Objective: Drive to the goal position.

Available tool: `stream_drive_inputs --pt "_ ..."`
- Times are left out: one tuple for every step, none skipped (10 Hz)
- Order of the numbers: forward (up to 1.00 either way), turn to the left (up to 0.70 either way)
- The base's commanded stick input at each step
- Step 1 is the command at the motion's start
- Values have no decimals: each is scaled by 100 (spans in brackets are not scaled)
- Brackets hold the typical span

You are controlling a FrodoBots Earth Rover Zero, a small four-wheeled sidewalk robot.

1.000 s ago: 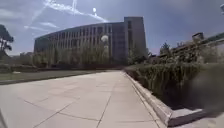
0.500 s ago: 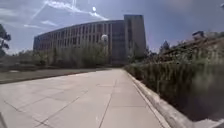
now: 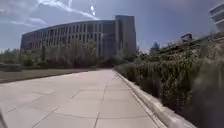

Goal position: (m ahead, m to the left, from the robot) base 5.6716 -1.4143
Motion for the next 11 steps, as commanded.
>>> stream_drive_inputs --pt "70 -5" --pt "70 -5" --pt "70 -5" --pt "70 -5" --pt "70 -5" --pt "70 -5" --pt "70 -5" --pt "70 -5" --pt "70 -5" --pt "70 -5" --pt "70 -5"
